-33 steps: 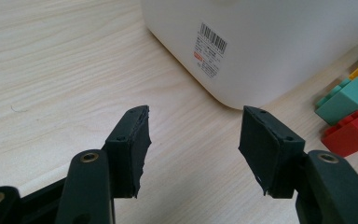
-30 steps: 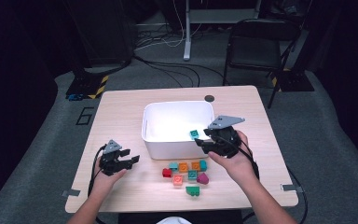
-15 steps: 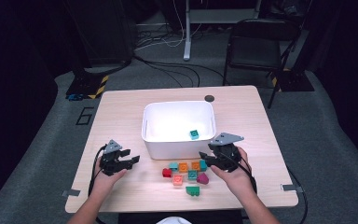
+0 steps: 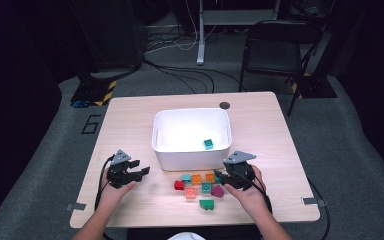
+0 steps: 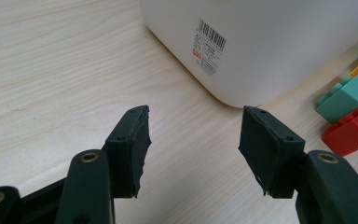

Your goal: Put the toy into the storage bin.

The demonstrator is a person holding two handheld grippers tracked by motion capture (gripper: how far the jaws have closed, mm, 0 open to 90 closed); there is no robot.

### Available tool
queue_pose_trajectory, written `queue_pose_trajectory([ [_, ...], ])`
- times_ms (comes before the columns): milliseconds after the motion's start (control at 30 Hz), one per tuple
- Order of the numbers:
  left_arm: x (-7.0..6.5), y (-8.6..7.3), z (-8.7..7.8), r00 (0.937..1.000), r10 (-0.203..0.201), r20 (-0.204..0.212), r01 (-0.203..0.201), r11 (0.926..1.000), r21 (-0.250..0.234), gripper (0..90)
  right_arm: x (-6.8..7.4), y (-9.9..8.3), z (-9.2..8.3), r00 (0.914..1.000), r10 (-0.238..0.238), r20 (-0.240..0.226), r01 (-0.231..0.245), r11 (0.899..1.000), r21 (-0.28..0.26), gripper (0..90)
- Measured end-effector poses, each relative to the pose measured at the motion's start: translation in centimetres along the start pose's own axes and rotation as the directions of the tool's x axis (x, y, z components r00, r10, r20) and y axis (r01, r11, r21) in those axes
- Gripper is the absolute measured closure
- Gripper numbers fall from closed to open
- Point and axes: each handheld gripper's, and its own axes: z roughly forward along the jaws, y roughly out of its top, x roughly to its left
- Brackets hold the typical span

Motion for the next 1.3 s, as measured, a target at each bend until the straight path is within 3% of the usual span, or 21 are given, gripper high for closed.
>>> queue_pose_trajectory([
  [200, 0.0, 0.0, 0.0, 1.0, 0.001, 0.0, -0.001, 1.0, -0.003, 42.5, 0.3, -0.9, 1.1, 0.9997, -0.018, 0.018, 0.018, 1.0, 0.021, 50.4],
  [467, 0.0, 0.0, 0.0, 1.0, 0.002, -0.001, -0.002, 1.0, -0.006, 42.5, 0.5, -1.6, 2.6, 0.9994, 0.03, -0.016, -0.029, 0.999, 0.045, 49.3],
  [600, 0.0, 0.0, 0.0, 1.0, 0.001, 0.0, -0.001, 1.0, -0.008, 42.5, 0.5, -1.8, 3.2, 0.9996, 0.024, -0.013, -0.023, 0.998, 0.066, 49.3],
  [800, 0.0, 0.0, 0.0, 1.0, 0.002, 0.001, -0.002, 1.0, -0.006, 42.5, 0.2, -2.2, 3.4, 0.9998, 0.019, 0.004, -0.019, 0.995, 0.097, 51.8],
  [1000, 0.1, 0.1, 0.1, 1.0, 0.002, 0.005, -0.002, 1.0, 0.0, 42.5, -0.4, -2.5, 2.8, 0.9988, 0.034, 0.037, -0.037, 0.996, 0.085, 52.6],
  [1133, 0.1, 0.1, 0.1, 1.0, -0.007, 0.003, 0.007, 1.0, -0.004, 42.5, -1.0, -2.7, 2.7, 0.9977, 0.06, 0.031, -0.062, 0.995, 0.084, 52.8],
  [1300, 0.2, 0.1, 0.0, 1.0, -0.003, 0.001, 0.003, 1.0, -0.008, 42.4, -0.9, -2.9, 3.3, 0.9985, 0.053, 0.011, -0.054, 0.994, 0.098, 53.6],
])
